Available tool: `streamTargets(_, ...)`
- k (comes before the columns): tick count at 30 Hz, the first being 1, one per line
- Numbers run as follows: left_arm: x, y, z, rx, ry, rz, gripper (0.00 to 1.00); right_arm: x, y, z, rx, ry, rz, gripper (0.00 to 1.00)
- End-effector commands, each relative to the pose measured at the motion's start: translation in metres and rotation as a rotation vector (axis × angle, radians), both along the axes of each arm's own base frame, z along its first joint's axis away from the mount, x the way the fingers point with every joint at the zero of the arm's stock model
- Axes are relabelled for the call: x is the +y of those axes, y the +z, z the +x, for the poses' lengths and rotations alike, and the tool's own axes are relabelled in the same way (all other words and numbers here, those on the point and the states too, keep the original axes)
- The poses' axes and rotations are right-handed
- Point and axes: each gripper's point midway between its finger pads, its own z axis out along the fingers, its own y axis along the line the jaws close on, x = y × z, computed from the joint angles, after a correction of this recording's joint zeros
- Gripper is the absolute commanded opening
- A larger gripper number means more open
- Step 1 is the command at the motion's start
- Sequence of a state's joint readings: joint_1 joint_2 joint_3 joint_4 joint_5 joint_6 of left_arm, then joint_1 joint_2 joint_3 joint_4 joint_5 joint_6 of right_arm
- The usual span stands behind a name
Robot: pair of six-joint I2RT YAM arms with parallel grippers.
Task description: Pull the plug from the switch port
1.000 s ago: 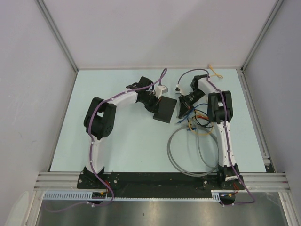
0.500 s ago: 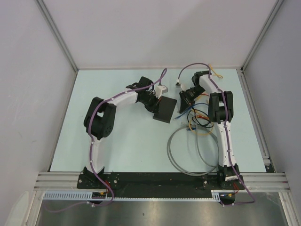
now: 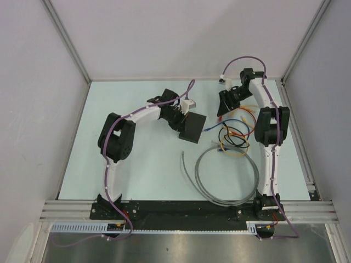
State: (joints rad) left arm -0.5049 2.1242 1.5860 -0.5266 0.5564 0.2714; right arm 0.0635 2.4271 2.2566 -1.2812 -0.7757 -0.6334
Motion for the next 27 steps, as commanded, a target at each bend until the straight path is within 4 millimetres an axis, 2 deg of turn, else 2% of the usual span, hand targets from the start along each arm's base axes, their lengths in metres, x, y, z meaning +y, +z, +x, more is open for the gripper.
streamTargets(1,0.021,-0.029,-0.019,0.083,-0.004,0.137,0.01,0.006,0.064,-0.002,-0.212,0.004,0.018,0.70)
streamTargets(2,0.020,-0.028,-0.018,0.081,-0.003,0.133,0.01,0.005,0.053,-0.012,-0.195,0.014,0.009,0.70)
streamTargets(3,0.019,-0.025,-0.016,0.074,-0.002,0.128,0.01,0.003,0.066,-0.016,-0.243,0.029,0.002,0.70)
streamTargets(4,0.018,-0.025,-0.015,0.073,-0.002,0.126,0.01,0.000,0.063,-0.021,-0.251,0.045,-0.024,0.70)
streamTargets(5,0.018,-0.024,-0.015,0.073,0.002,0.125,0.01,-0.003,0.051,-0.034,-0.234,0.077,-0.050,0.70)
streamTargets(7,0.018,-0.022,-0.013,0.071,0.007,0.120,0.01,-0.004,0.050,-0.054,-0.230,0.138,-0.080,0.70)
streamTargets(8,0.018,-0.021,-0.011,0.069,0.012,0.116,0.02,-0.004,0.048,-0.067,-0.218,0.183,-0.084,0.75)
streamTargets(9,0.020,-0.019,-0.010,0.070,0.017,0.114,0.02,0.001,0.045,-0.089,-0.194,0.217,-0.073,0.79)
streamTargets(10,0.021,-0.017,-0.008,0.067,0.024,0.114,0.02,0.002,0.044,-0.099,-0.196,0.239,-0.068,0.81)
streamTargets(11,0.022,-0.017,-0.007,0.067,0.029,0.113,0.03,0.005,0.043,-0.105,-0.228,0.272,-0.065,0.99)
streamTargets(12,0.023,-0.010,-0.002,0.059,0.039,0.100,0.03,0.005,0.042,-0.126,-0.233,0.286,-0.067,1.00)
streamTargets(13,0.024,-0.008,0.000,0.059,0.048,0.093,0.04,0.011,0.041,-0.133,-0.256,0.308,-0.073,1.00)
streamTargets(15,0.026,0.004,0.008,0.051,0.071,0.070,0.05,0.012,0.034,-0.142,-0.295,0.323,-0.103,1.00)
streamTargets(16,0.026,0.009,0.010,0.046,0.077,0.060,0.07,0.018,0.041,-0.147,-0.328,0.341,-0.108,1.00)
streamTargets(19,0.030,0.032,0.017,0.023,0.094,0.018,0.10,0.026,0.041,-0.151,-0.358,0.340,-0.149,1.00)
streamTargets(20,0.032,0.036,0.018,0.024,0.100,0.010,0.11,0.028,0.040,-0.143,-0.389,0.322,-0.172,1.00)
streamTargets(22,0.035,0.046,0.019,0.041,0.105,-0.011,0.12,0.025,0.031,-0.145,-0.371,0.323,-0.227,1.00)
streamTargets(25,0.041,0.052,0.016,0.073,0.127,-0.030,0.13,0.025,0.018,-0.158,-0.330,0.396,-0.258,0.99)
streamTargets(27,0.045,0.051,0.014,0.082,0.139,-0.046,0.13,0.022,0.006,-0.176,-0.247,0.453,-0.252,0.95)
